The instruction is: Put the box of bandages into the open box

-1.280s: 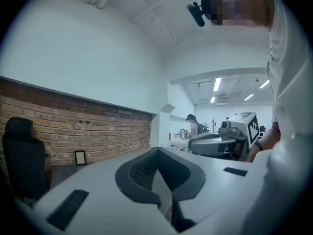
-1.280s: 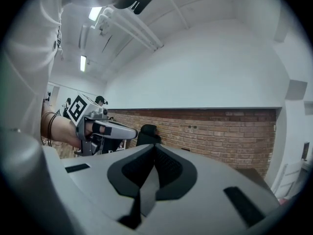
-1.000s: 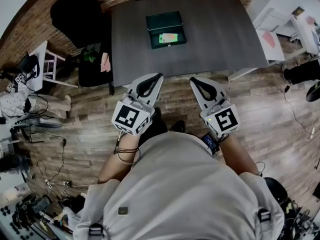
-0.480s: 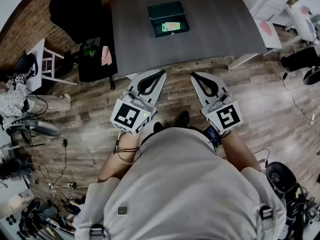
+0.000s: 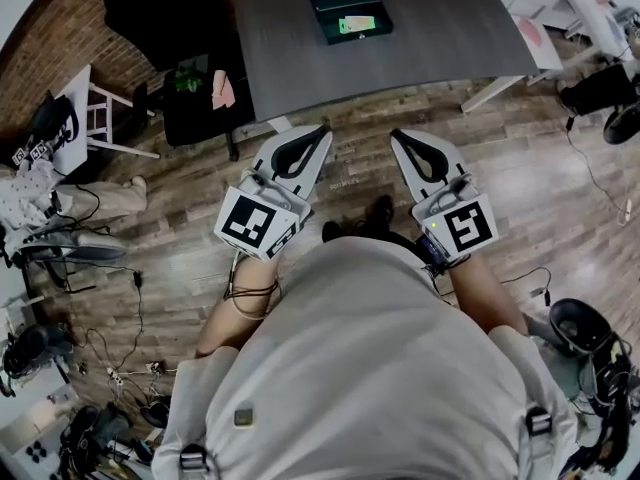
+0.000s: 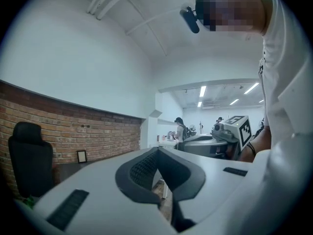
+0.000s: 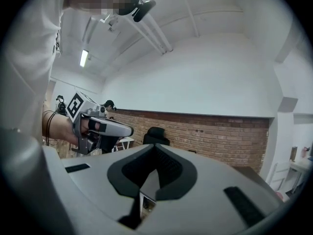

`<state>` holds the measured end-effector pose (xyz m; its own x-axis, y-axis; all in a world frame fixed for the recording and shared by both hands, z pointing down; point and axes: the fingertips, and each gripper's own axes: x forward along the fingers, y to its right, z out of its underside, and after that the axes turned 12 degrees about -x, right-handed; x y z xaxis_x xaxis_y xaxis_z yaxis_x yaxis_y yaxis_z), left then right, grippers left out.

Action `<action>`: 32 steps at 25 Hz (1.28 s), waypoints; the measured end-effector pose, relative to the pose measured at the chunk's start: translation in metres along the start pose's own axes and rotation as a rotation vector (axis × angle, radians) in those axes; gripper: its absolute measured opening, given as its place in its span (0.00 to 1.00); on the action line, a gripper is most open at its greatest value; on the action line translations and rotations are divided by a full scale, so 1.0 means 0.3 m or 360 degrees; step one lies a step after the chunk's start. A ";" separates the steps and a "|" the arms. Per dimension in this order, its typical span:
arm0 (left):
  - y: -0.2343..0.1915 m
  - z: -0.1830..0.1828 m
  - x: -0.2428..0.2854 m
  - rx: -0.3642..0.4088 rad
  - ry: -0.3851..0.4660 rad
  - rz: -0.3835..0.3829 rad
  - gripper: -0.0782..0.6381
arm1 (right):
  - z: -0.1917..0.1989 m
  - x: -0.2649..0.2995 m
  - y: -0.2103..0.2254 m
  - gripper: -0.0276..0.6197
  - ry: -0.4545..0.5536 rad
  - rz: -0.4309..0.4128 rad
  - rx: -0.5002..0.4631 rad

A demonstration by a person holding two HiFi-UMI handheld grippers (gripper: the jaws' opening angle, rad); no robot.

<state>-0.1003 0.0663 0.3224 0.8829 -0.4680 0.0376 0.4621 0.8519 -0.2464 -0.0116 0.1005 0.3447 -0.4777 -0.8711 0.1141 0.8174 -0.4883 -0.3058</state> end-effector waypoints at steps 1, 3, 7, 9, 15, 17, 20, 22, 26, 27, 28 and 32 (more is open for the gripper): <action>0.006 0.001 -0.022 0.0005 0.0001 0.0014 0.13 | -0.008 -0.004 -0.024 0.08 0.0000 0.0008 -0.0008; 0.014 -0.002 -0.065 0.0020 0.0002 0.0033 0.13 | -0.026 -0.007 -0.072 0.08 0.0002 0.0021 -0.0015; 0.022 -0.015 -0.140 0.0041 0.0018 0.0063 0.13 | -0.060 -0.012 -0.145 0.08 0.0005 0.0052 -0.0016; 0.026 -0.013 -0.168 0.0040 0.0021 0.0074 0.13 | -0.070 -0.017 -0.172 0.08 0.0007 0.0063 -0.0023; 0.017 -0.018 -0.225 0.0035 0.0036 0.0096 0.13 | -0.111 -0.009 -0.231 0.08 0.0030 0.0071 -0.0043; 0.010 -0.021 -0.229 0.0034 0.0043 0.0105 0.13 | -0.111 -0.006 -0.243 0.08 0.0024 0.0067 -0.0054; 0.009 -0.026 -0.220 0.0035 0.0048 0.0120 0.13 | -0.104 -0.006 -0.245 0.08 0.0011 0.0071 -0.0052; 0.011 -0.026 -0.214 0.0033 0.0045 0.0132 0.13 | -0.103 -0.008 -0.243 0.08 0.0011 0.0080 -0.0040; 0.014 -0.017 -0.203 0.0022 0.0035 0.0154 0.13 | -0.099 -0.010 -0.235 0.08 0.0016 0.0093 -0.0015; 0.014 -0.014 -0.199 0.0019 0.0032 0.0158 0.13 | -0.097 -0.011 -0.232 0.08 0.0014 0.0098 -0.0011; 0.014 -0.011 -0.194 0.0016 0.0029 0.0162 0.13 | -0.094 -0.014 -0.227 0.08 0.0012 0.0104 -0.0012; 0.014 -0.007 -0.166 0.0007 0.0019 0.0175 0.13 | -0.084 -0.025 -0.199 0.08 -0.0006 0.0115 -0.0012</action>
<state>-0.1425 0.0927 0.3174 0.9274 -0.3742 -0.0010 0.3626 0.8994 -0.2442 -0.0652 0.1375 0.3382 -0.4165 -0.9041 0.0951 0.8470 -0.4239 -0.3206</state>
